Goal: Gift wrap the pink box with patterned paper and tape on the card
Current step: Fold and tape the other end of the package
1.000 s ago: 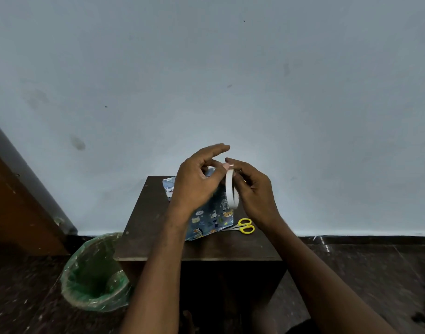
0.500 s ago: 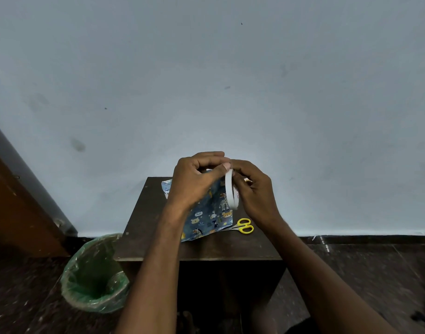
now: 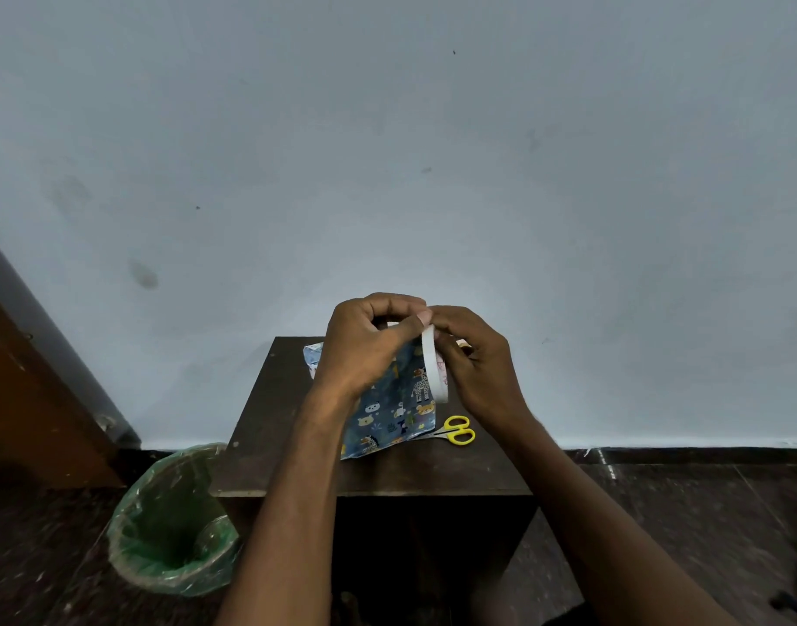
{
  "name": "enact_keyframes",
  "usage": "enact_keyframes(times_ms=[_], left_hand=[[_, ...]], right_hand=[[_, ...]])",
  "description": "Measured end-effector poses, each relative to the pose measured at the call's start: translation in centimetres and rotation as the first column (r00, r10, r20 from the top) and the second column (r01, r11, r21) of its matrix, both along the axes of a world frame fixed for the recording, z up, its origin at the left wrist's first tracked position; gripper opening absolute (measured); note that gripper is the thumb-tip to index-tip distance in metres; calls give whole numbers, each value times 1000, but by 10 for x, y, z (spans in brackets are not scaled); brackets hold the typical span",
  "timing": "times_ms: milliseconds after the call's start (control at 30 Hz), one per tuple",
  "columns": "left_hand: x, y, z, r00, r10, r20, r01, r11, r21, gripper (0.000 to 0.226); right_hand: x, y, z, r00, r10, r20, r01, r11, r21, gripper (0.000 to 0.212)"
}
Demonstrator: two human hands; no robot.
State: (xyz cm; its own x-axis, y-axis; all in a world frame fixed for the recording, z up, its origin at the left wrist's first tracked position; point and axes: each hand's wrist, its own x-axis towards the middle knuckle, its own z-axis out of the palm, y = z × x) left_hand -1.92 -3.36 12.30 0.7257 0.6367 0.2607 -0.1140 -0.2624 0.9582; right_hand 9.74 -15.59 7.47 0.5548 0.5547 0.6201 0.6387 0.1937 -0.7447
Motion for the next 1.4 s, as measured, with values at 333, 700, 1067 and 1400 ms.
enact_keyframes(times_ms=[333, 700, 1067, 1400], left_hand=[[-12, -3, 14, 990, -48, 132, 72, 981, -183, 12], [-10, -3, 9, 981, -191, -24, 191, 981, -26, 22], [-12, -1, 7, 965, -214, -148, 227, 971, 76, 29], [-11, 1, 5, 967, -197, -162, 217, 970, 113, 30]], right_hand=[[2, -2, -4, 999, 9, -51, -9, 1000, 3, 19], [9, -8, -1, 957, 204, -205, -210, 978, -7, 35], [26, -19, -22, 995, -73, -73, 25, 858, -513, 18], [19, -13, -50, 949, 26, 314, 281, 378, -882, 21]])
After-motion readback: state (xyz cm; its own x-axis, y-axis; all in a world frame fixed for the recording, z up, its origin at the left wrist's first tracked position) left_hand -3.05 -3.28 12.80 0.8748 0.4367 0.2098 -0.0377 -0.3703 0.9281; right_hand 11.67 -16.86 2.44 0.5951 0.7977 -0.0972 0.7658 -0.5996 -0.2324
